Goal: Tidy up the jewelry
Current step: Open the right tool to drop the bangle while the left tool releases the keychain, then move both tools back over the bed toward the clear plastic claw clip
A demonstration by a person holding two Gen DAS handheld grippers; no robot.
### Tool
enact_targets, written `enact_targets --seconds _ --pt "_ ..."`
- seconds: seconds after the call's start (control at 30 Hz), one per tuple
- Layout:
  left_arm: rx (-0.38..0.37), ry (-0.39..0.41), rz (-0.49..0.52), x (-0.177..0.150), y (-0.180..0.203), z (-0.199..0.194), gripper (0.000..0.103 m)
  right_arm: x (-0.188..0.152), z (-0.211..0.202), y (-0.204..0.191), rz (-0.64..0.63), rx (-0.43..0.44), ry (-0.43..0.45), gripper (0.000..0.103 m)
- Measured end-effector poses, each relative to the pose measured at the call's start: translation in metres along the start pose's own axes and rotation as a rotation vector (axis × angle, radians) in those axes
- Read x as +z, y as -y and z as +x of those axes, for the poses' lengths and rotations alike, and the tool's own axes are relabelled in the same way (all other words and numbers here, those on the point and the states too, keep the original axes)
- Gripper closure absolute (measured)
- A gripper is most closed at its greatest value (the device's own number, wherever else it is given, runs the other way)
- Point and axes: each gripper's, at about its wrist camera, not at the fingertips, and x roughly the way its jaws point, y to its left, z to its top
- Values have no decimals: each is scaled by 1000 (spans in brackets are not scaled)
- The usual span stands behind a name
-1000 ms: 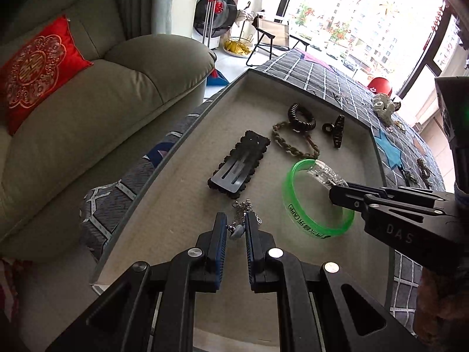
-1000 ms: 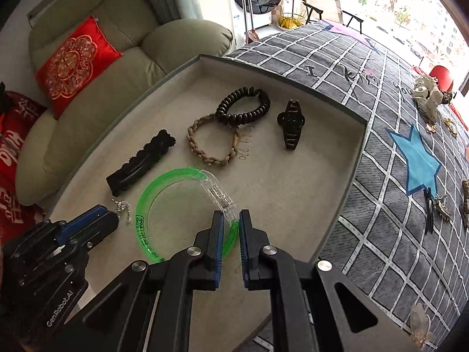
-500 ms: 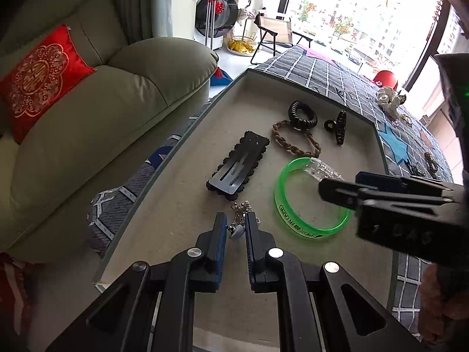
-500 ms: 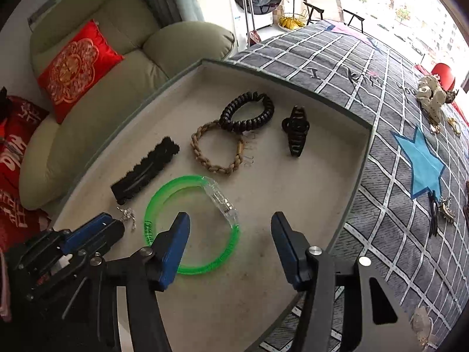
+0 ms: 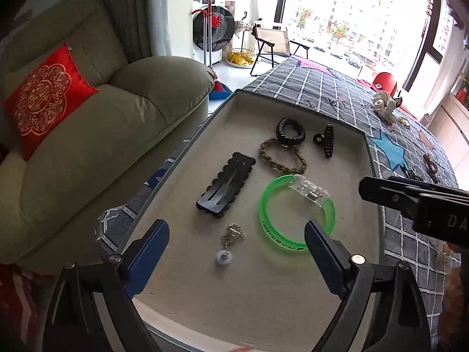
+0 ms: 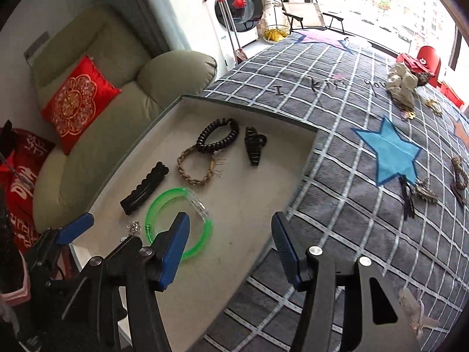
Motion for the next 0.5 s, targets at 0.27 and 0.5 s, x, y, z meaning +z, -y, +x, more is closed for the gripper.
enact_targets --seconds 0.27,0.5 --pt "-4 42 51 7 24 -19 0 -7 -32 35 81 17 49 16" --pt "-61 62 122 10 64 -38 0 -30 -74 74 133 4 116 10"
